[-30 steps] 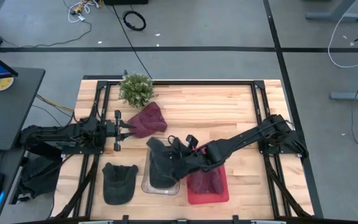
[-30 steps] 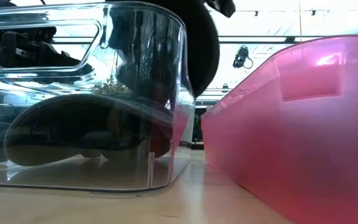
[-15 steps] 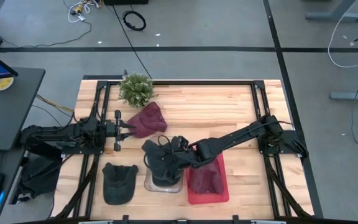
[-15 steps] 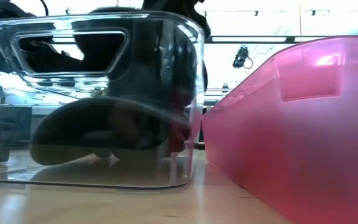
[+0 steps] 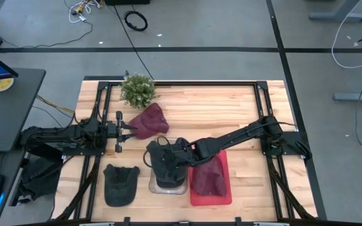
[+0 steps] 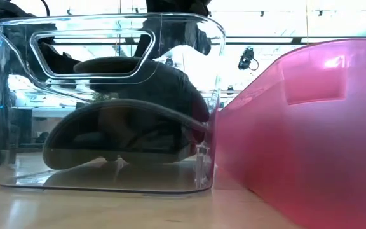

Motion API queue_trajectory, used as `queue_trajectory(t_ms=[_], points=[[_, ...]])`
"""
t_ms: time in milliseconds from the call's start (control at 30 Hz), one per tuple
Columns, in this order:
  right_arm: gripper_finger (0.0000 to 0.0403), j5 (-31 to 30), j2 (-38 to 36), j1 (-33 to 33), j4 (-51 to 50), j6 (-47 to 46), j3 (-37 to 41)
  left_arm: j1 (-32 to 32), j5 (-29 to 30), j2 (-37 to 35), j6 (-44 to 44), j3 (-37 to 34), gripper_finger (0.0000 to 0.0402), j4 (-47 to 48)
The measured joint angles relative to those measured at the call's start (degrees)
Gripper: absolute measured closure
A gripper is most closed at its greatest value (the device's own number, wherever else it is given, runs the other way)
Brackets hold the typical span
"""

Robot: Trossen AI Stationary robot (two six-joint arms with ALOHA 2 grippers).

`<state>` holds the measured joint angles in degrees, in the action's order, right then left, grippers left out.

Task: Pick & Place hat
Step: Put the top black cap in the transparent bin

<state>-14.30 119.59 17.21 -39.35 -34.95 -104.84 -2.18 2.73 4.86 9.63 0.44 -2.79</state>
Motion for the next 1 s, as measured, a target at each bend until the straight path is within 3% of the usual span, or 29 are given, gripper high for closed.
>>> queue_trajectory(t_ms=[433, 767, 1000], points=[[0.0393, 9.9, -0.1, -2.1, 0.9, -2.1, 6.7, 0.0, 0.0, 0.0, 0.0, 0.0, 0.0287, 0.0], [0.0396, 22.6, -0.5, -8.0, 17.4, -2.1, 20.3, 0.0, 0.0, 0.0, 0.0, 0.0, 0.0287, 0.0], [0.0396, 23.7, -0.4, -8.6, 20.3, 0.7, 22.0, 0.0, 0.0, 0.0, 0.0, 0.0, 0.0287, 0.0]])
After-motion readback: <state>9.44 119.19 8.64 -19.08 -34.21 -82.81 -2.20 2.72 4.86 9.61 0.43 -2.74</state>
